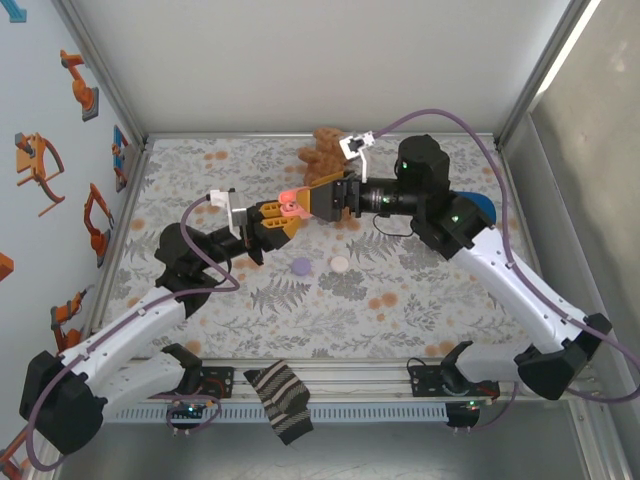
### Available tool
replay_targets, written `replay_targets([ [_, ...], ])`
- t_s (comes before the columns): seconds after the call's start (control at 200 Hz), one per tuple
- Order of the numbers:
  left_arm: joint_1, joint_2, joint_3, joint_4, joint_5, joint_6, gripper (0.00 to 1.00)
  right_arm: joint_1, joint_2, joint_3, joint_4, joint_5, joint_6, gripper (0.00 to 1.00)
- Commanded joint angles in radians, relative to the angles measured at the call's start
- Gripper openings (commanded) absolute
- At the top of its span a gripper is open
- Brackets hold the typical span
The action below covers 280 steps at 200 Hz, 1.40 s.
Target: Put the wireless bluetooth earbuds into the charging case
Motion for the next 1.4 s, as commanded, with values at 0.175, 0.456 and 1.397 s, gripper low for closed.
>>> replay_targets([
  [0.175, 0.010, 0.014, 0.024, 0.082, 0.002, -0.026, 0.00, 0.024, 0.011, 0.057, 0.028, -0.058, 0.019, 0.91],
  [0.456, 0.013, 0.022, 0.023, 0.092, -0.006, -0.031, 0.00, 0.035, 0.016, 0.061, 0.026, -0.058, 0.022, 0.91],
  [1.397, 0.014, -0.009, -0.007, 0.043, -0.012, -0.036, 0.00, 0.039, -0.074, 0.102, -0.108, 0.071, -0.191, 0.91],
])
